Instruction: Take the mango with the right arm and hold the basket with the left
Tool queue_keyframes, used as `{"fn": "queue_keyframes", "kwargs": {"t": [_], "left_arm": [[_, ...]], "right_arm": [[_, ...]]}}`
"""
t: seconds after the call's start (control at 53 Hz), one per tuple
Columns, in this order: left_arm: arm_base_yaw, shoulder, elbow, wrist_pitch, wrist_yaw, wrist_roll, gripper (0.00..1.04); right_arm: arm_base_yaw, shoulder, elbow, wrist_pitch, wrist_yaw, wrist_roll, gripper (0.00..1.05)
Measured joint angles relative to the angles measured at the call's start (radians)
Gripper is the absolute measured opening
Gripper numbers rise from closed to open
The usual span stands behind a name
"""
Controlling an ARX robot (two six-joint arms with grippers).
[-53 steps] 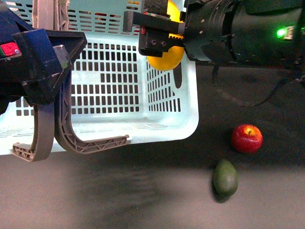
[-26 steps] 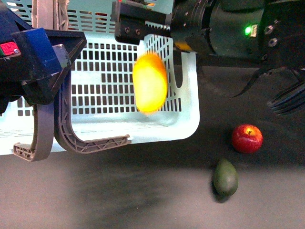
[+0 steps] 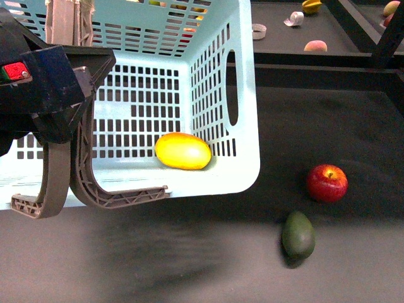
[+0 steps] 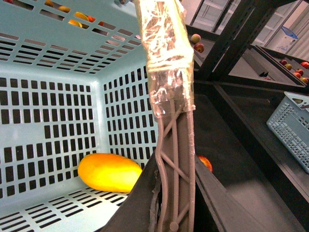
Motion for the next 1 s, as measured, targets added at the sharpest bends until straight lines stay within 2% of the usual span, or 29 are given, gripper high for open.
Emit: {"fn": "queue_keyframes", "kwargs": {"t": [0.189,0.528,0.585,0.642,0.679,0.811,1.0], "left_arm": [[0.0,0.0,0.0,0.0,0.004,-0.001,0.12],[0.0,0.0,0.0,0.0,-0.002,0.001,0.12],[0.0,0.0,0.0,0.0,-0.001,0.001,0.12],[0.0,0.0,0.0,0.0,-0.001,0.0,0.12],[0.0,0.0,0.0,0.0,-0.001,0.0,0.12],[0.0,0.0,0.0,0.0,0.004,-0.001,0.12],[0.0,0.0,0.0,0.0,0.003,-0.001,0.12]], "right_arm": [[-0.052,-0.23,-0.129,-0.106,0.015,-0.003,0.97],[-0.053,-0.238,-0.13,-0.103,0.02,-0.01,0.96],[-0.053,-0.229,-0.161,0.005,0.074,-0.071,0.89],[-0.068,-0.24,-0.208,0.106,0.08,-0.179,0.78],[-0.082,-0.261,-0.231,0.119,0.075,-0.223,0.71],[-0.127,-0.343,-0.289,0.102,0.033,-0.301,0.47],[-0.174,-0.45,-0.343,0.045,-0.015,-0.32,0.15]]}}
